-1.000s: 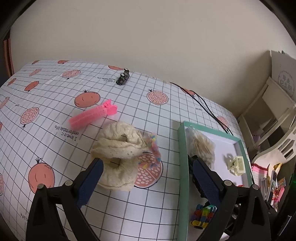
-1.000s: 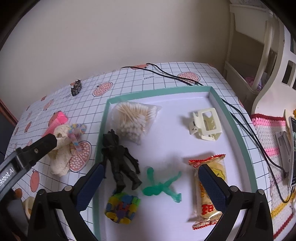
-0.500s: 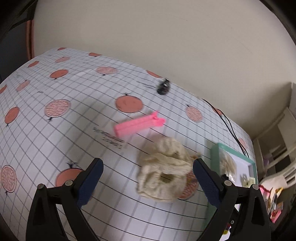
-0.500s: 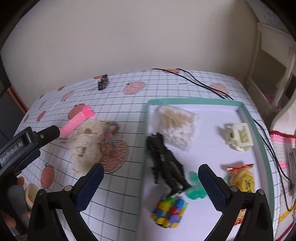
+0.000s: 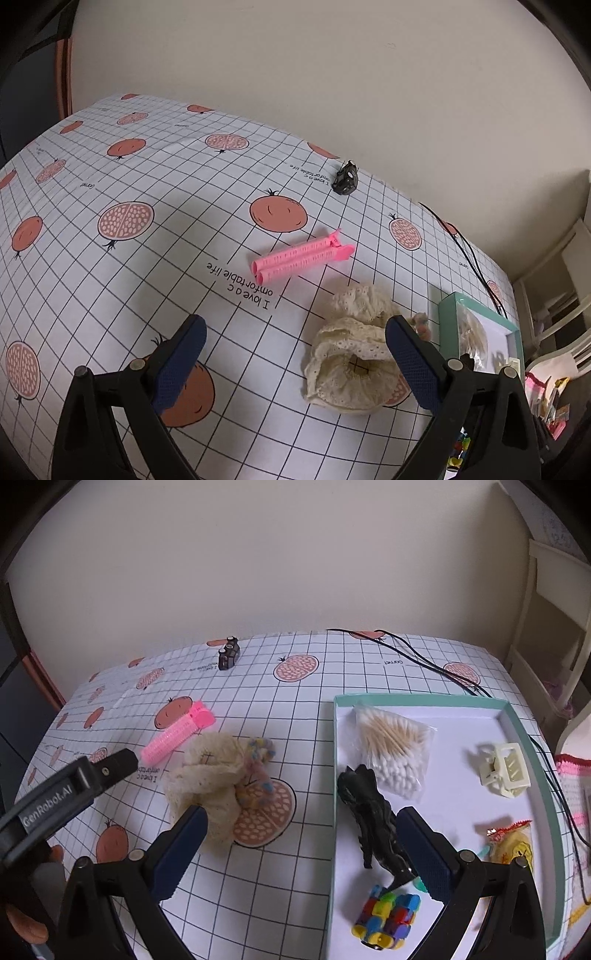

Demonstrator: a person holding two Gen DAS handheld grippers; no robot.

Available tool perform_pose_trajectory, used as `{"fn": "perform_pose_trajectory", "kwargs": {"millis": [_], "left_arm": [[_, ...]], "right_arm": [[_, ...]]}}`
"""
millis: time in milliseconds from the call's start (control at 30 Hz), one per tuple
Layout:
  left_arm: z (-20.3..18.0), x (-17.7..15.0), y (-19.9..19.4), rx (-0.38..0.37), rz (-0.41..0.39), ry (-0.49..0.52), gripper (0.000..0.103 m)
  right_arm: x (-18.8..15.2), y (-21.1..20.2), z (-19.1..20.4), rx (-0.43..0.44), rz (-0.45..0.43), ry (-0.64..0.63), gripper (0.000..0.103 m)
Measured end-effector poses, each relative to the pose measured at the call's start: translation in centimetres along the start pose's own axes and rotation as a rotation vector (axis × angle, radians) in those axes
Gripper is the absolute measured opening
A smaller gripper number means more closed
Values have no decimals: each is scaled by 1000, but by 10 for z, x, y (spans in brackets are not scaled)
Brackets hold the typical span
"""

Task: Organize objects
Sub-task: 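Move both grippers back toward the lace cloth and beaded bracelet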

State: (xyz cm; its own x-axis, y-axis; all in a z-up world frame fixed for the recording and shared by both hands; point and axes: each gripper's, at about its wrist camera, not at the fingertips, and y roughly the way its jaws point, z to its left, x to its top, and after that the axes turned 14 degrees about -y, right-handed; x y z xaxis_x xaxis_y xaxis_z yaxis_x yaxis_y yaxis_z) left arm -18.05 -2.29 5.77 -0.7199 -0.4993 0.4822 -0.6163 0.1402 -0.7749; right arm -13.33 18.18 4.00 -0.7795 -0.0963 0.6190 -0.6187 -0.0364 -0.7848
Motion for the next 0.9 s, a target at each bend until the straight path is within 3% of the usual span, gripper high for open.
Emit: {"fn": "perform_pose_trajectory", "kwargs": {"millis": [333,600,900], "left_arm": [[9,4,17,0,73,-46,98],[-4,-4,24,0,105,74,98],[-27,-28,35,-29,174,202,98]], "right_arm": [[24,-5,-10,28,-57,44,102],[39,15,-6,110,-49,102,89],[36,36,1,144,-15,87,76]]}}
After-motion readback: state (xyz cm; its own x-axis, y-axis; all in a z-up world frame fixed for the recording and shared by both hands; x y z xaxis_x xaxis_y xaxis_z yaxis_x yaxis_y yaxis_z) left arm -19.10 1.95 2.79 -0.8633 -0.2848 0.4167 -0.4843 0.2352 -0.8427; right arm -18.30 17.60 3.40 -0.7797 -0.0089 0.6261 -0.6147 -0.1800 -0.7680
